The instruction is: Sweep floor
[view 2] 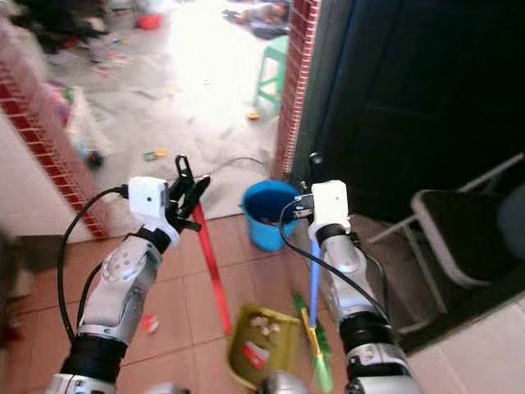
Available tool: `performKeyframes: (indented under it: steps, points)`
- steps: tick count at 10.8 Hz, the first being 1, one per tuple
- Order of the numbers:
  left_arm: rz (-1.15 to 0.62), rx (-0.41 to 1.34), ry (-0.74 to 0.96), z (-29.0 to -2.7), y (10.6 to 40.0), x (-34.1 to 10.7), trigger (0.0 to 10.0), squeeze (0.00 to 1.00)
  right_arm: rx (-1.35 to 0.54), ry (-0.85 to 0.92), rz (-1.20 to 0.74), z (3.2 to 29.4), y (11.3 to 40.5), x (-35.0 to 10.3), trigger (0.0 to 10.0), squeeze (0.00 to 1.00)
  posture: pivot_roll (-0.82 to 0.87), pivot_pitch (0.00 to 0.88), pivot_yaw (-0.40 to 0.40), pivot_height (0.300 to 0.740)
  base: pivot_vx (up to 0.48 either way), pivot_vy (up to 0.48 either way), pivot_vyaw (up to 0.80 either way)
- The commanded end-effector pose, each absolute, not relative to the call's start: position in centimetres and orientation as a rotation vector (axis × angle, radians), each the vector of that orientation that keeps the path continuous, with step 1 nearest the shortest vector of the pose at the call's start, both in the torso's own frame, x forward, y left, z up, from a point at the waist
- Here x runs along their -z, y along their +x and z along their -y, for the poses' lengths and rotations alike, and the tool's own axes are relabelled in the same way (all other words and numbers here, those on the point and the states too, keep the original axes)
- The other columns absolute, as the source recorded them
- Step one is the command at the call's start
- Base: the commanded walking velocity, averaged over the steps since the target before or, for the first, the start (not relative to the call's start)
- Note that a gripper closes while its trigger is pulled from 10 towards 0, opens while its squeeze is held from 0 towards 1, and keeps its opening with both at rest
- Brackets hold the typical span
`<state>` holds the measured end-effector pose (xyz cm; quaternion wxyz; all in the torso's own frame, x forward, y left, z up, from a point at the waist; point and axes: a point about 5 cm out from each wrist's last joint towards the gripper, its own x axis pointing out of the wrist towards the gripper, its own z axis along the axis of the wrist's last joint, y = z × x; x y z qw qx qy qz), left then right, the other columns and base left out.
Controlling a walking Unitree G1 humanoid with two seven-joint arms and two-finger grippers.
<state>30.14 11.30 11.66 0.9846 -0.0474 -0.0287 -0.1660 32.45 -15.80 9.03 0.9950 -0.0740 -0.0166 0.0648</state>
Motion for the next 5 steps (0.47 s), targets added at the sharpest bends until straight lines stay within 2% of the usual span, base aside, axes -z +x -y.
performKeyframes:
  steps: [1, 5]
  points:
    - [0.149, 0.293, -0.09, -11.8, 30.8, -13.7, 10.0, 0.0, -0.127, -0.144, 0.071, 15.6, 33.1, -10.1, 10.0, 0.0, 0.0, 0.0, -0.028, 0.74, 0.0, 0.0, 0.0]
    - [0.249, 0.168, -0.106, -14.0, 31.0, -16.0, 10.0, 0.0, -0.115, -0.159, 0.044, 16.2, 32.6, -9.4, 10.0, 0.0, 0.01, 0.0, -0.034, 0.74, 0.0, 0.0, 0.0]
